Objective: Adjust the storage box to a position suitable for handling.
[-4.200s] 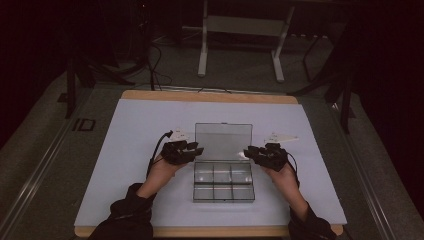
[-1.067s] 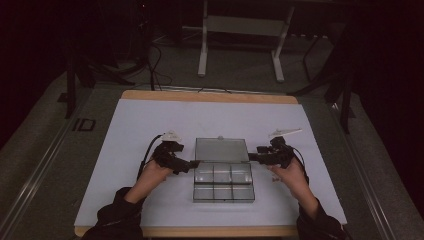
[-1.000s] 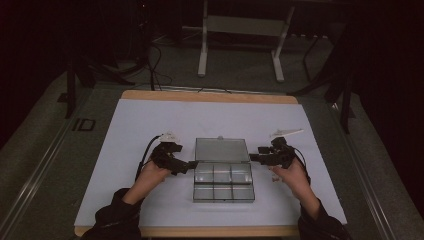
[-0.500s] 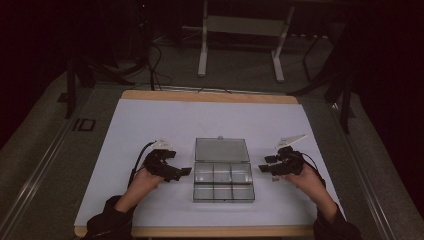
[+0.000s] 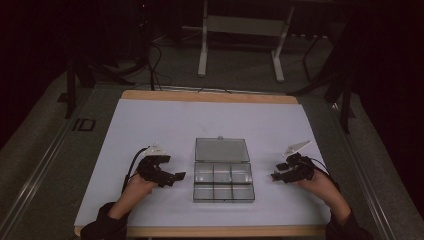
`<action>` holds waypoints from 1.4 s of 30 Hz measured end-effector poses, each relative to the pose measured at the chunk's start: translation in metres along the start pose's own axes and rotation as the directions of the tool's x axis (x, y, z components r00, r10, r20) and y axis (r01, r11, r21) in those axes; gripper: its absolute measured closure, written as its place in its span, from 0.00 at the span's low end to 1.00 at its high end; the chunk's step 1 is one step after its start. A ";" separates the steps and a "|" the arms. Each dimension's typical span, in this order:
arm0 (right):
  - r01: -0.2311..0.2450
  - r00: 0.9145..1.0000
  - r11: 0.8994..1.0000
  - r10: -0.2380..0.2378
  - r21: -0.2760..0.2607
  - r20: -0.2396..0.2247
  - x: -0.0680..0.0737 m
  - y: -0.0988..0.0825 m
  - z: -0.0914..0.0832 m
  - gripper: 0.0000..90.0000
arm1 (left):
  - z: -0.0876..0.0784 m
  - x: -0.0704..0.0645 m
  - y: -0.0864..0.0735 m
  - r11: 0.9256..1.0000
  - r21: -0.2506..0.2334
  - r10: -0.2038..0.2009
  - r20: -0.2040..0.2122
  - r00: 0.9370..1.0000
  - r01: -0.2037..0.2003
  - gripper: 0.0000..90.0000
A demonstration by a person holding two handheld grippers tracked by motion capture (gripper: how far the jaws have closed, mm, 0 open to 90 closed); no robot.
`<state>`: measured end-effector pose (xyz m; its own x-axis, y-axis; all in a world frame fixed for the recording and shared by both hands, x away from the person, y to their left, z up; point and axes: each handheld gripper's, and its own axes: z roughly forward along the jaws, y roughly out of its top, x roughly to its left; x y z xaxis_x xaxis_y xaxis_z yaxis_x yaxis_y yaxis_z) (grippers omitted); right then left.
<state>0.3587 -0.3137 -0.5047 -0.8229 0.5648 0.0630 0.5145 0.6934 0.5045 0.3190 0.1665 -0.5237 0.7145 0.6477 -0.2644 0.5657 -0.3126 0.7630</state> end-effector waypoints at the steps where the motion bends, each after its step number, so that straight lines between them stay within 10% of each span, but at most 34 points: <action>1: 0.003 1.000 1.000 -0.003 0.009 0.003 0.001 -0.001 0.000 0.54 | 0.000 0.000 -0.001 1.000 -0.002 -0.004 0.002 1.000 0.004 0.03; 19: 0.123 0.991 0.987 -0.127 0.102 0.029 0.008 0.006 0.008 0.62 | 0.003 0.002 -0.003 1.000 -0.014 -0.011 0.011 1.000 0.011 0.03; 28: 0.137 0.990 0.980 -0.140 0.141 0.014 0.006 0.014 0.009 0.94 | 0.004 0.001 -0.003 1.000 -0.015 -0.001 0.011 1.000 0.001 0.03; 42: 0.142 0.990 0.978 -0.141 0.151 -0.018 0.010 0.021 0.000 0.98 | 0.001 -0.001 -0.008 0.997 -0.047 0.053 -0.007 0.999 -0.053 0.03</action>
<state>0.3616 -0.2934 -0.4934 -0.8913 0.4534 0.0072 0.4232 0.8261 0.3722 0.3142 0.1670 -0.5298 0.7406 0.6350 -0.2198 0.5072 -0.3136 0.8028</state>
